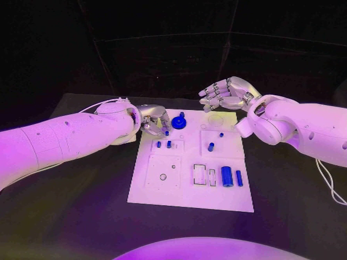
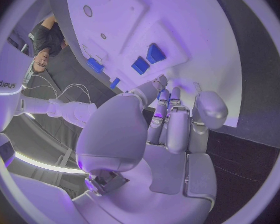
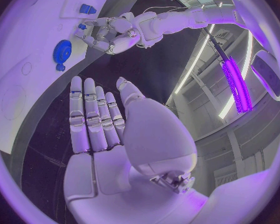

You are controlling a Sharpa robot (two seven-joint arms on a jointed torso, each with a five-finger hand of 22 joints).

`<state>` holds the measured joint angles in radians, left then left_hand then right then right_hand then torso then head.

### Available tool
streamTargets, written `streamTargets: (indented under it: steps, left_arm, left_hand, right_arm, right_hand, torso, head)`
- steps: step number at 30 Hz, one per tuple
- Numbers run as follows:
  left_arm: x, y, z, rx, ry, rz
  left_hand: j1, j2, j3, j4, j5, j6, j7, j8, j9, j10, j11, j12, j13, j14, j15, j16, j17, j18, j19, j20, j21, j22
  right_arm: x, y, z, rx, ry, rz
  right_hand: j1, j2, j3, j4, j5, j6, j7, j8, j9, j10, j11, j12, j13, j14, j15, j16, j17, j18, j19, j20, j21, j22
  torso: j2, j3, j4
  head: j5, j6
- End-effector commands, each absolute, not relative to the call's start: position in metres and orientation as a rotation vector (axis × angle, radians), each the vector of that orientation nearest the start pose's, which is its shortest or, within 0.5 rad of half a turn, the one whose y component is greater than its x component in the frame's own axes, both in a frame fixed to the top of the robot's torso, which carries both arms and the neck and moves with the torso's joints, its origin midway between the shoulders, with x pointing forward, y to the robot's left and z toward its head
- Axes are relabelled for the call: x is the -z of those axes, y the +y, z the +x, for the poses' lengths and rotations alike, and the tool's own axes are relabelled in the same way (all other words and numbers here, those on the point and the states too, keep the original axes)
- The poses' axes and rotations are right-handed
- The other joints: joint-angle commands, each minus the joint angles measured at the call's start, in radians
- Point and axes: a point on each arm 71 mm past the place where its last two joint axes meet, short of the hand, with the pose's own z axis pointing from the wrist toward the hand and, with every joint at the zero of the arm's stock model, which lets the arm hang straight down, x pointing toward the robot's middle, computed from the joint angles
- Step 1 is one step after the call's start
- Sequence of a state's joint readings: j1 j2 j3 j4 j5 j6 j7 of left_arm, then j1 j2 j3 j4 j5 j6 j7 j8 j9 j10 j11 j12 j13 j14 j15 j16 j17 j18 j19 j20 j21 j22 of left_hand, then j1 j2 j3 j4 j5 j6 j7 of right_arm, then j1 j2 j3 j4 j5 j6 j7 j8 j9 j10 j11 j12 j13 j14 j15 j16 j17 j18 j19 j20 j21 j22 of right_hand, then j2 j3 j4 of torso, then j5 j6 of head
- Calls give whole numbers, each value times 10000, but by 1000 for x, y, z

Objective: Assemble the parts on the task board

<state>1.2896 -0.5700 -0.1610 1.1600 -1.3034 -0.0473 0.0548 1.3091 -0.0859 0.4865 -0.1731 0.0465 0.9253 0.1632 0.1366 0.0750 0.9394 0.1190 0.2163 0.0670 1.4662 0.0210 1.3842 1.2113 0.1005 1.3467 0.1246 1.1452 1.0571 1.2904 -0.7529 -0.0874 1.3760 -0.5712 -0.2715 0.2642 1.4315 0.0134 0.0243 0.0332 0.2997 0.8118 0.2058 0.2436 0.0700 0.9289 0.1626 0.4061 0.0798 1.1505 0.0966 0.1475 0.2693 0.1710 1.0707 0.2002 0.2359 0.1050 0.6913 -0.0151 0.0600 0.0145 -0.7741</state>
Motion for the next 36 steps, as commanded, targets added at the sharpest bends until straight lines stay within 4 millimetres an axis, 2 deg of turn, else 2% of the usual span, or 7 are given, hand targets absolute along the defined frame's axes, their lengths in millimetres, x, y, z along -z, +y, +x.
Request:
streamTargets:
  steps: [1,7,12,19,22,25,36]
  left_arm:
    - [210,159,540,7099,19095,2529]
    - [206,167,539,7384,18705,2132]
    - [200,184,537,8355,18268,941]
    - [185,214,533,11943,17045,-3739]
    - [180,224,528,13612,16257,-6058]
    - [178,228,523,14672,15660,-7519]
    - [175,233,505,16232,14671,-9711]
  left_hand:
    - [63,-107,-57,-65,15,-299,-22,-191,-76,-432,78,-178,-41,-19,122,-156,-207,271,-331,43,-574,-634]
    - [134,-138,-244,-75,15,-514,-25,-323,-92,-879,165,-280,-20,-61,195,-202,-315,366,-532,123,-1017,-1091]
    - [134,-62,-355,-19,18,-305,49,-214,-44,-553,101,11,74,-54,162,-190,-335,389,-512,123,-1103,-1168]
    - [156,150,-234,35,26,233,172,98,7,536,-46,806,285,-1002,52,-1465,-2359,754,-1550,22,-2881,-2993]
    - [38,228,-231,145,39,376,165,212,-7,643,-65,1051,327,-2275,36,-3023,-4471,839,-2300,-7,-3794,-3695]
    - [-50,224,-316,210,31,429,151,278,-18,741,-91,1239,372,-2873,32,-3812,-5484,838,-2517,-3,-4075,-3853]
    - [-122,234,-589,288,30,475,100,387,-36,861,-159,1648,505,-3111,1,-4224,-5970,838,-2599,-22,-4440,-4101]
  right_arm:
    - [157,-195,521,-12726,16043,4635]
    - [158,-199,522,-12444,16082,4450]
    - [160,-210,524,-11290,16304,3283]
    - [165,-236,525,-8590,16936,769]
    - [168,-242,522,-7171,17163,-648]
    - [170,-245,519,-6118,17215,-1641]
    - [181,-237,502,-3968,16754,-4358]
  right_hand:
    - [-125,3,95,-8,13,-100,234,87,1,-80,-7,90,-80,56,56,-75,-38,102,76,22,-87,-48]
    - [-26,-11,216,-113,-60,29,187,192,22,-72,-55,110,-147,299,-27,6,-27,132,280,-48,-46,-40]
    - [250,-81,492,-468,-421,569,-108,393,41,320,-362,-7,-184,1959,-574,829,382,121,1705,-639,821,365]
    - [530,-213,1144,-1006,-630,1464,-474,332,-27,1459,-777,-493,-168,3369,-1108,2086,1388,77,2742,-1214,2199,1167]
    - [356,-315,1555,-1126,-623,1782,-569,115,-53,1848,-837,-908,-159,3441,-1186,2681,1981,44,2722,-1309,2808,1594]
    - [128,-481,2106,-1256,-674,1992,-621,-193,-56,2131,-898,-1391,-137,3341,-1194,3296,2635,51,2523,-1347,3449,2076]
    - [-481,-947,2922,-1288,-877,2028,-569,-764,-42,1770,-799,-2270,-181,3282,-1102,4639,3944,73,2205,-1262,4415,2812]
  torso:
    - [2,-2,-3]
    - [-1,-3,-8]
    - [-13,-2,-2]
    - [-3,-2,-4]
    - [1,-3,-26]
    - [0,-3,-39]
    - [-5,-3,-16]
  head:
    - [-4,11]
    - [-15,21]
    - [-40,53]
    - [-253,197]
    - [-383,233]
    - [-514,264]
    - [-822,349]
